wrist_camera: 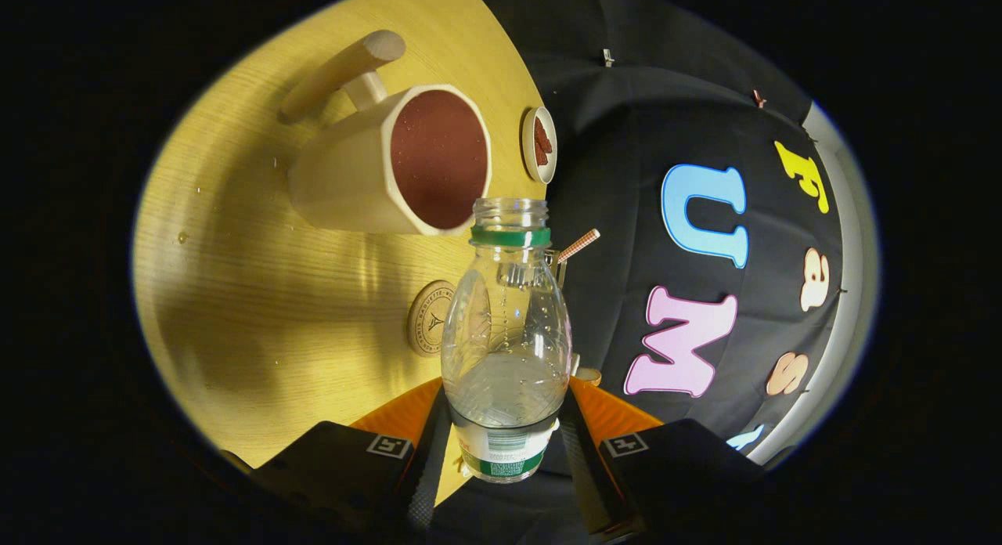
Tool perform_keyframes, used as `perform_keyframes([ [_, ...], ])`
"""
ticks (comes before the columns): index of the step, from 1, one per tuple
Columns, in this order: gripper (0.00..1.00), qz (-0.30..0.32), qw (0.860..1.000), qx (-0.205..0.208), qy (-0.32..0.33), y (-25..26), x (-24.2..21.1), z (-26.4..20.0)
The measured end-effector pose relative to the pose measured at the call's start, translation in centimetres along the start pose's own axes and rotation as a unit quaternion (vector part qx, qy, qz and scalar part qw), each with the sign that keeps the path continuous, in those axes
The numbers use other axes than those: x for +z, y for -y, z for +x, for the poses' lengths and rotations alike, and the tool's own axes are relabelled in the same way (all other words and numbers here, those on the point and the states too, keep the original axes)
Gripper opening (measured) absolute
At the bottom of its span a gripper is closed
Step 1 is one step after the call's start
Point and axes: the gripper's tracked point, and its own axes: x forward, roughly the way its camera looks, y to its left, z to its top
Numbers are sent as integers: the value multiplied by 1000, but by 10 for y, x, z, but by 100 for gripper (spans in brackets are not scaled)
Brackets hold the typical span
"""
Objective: Take the bottle from table, then pour the juice into the cup, finally place the bottle on the coaster
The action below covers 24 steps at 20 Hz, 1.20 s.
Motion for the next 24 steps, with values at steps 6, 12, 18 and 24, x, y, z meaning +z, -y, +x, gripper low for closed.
perform_keyframes([
  [6, 73, -36, 999, -12, 10, 8, 4, 2],
  [12, 73, -70, 997, -15, 20, 5, 7, -2],
  [18, 73, -91, 995, -23, 19, 6, 5, -1],
  [24, 73, -120, 992, -37, 23, 16, 7, -3],
])
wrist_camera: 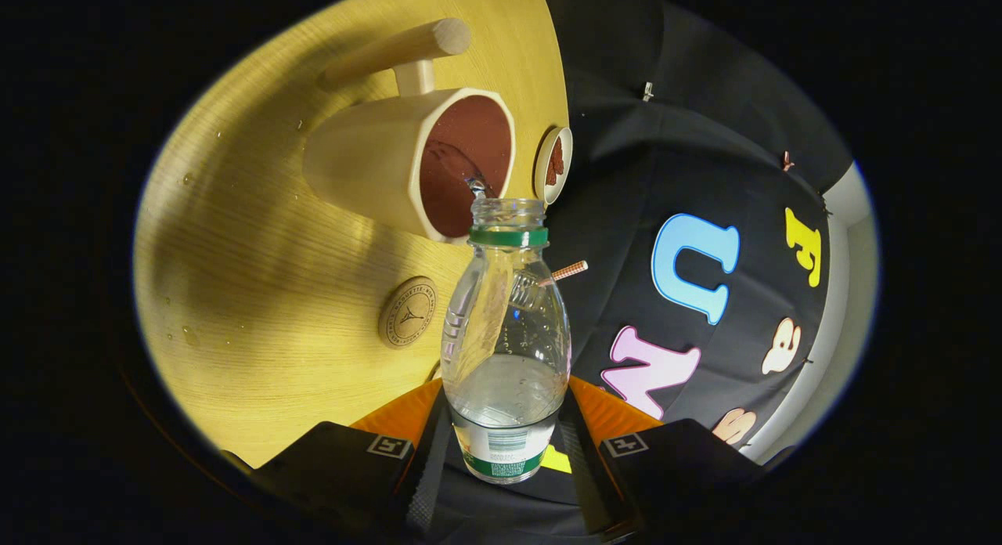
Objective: Take the bottle from table, then pour the juice into the cup, finally place the bottle on the coaster
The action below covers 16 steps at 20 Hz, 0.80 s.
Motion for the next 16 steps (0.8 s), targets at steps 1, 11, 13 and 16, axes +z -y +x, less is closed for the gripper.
perform_keyframes([
  [1, 73, -6, 1000, -2, 2, 2, 0, 0],
  [11, 73, -49, 999, -6, -1, 11, -2, 1],
  [13, 73, -55, 998, -9, -4, 14, -4, 2],
  [16, 73, -73, 997, -12, -2, 17, -2, 2],
])
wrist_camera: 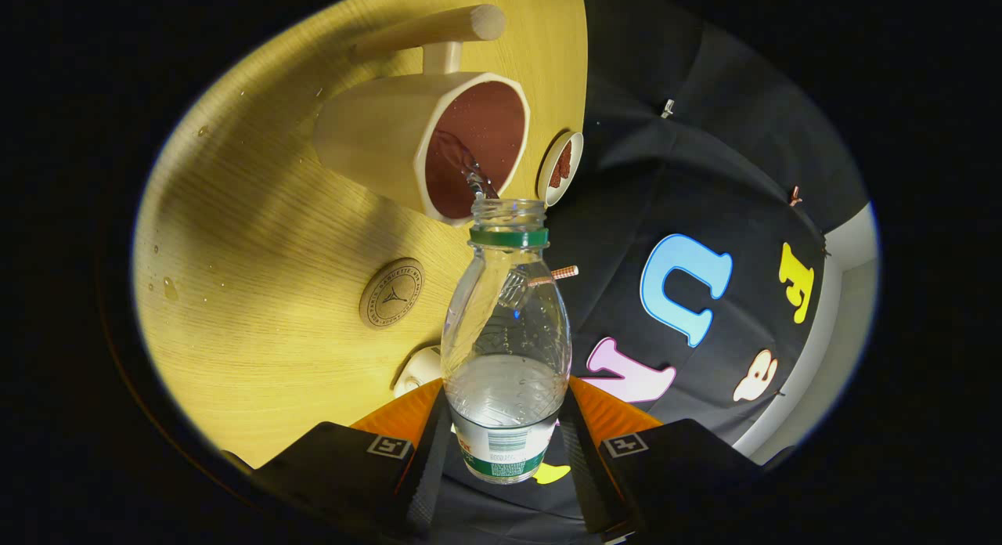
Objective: Take the bottle from table, then pour the juice into the cup, finally place the bottle on the coaster
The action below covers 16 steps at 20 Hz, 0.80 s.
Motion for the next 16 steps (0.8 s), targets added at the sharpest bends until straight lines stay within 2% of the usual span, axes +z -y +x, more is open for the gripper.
perform_keyframes([
  [16, 73, -99, 995, -32, 16, 27, 11, -3],
])
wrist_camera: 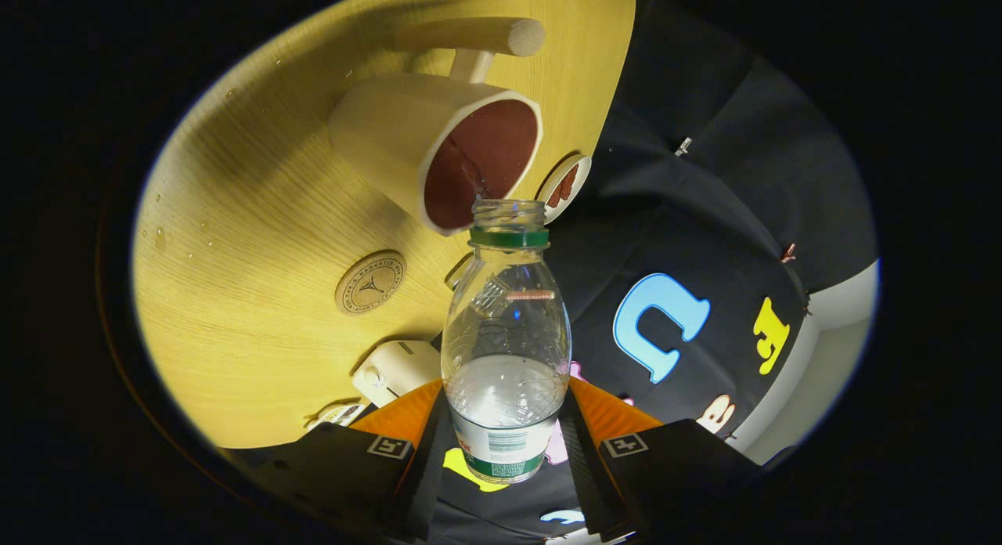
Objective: Take the bottle from table, then pour the juice into the cup, finally place the bottle on the coaster
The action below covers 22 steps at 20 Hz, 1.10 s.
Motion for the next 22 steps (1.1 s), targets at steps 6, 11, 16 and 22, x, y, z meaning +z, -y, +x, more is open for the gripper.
perform_keyframes([
  [6, 73, -46, 999, -22, 9, 16, 3, -3],
  [11, 73, -68, 997, -29, 13, 18, 5, -4],
  [16, 73, -68, 997, -21, 13, 11, 4, -4],
  [22, 73, 42, 999, 11, 21, -7, 14, -10],
])
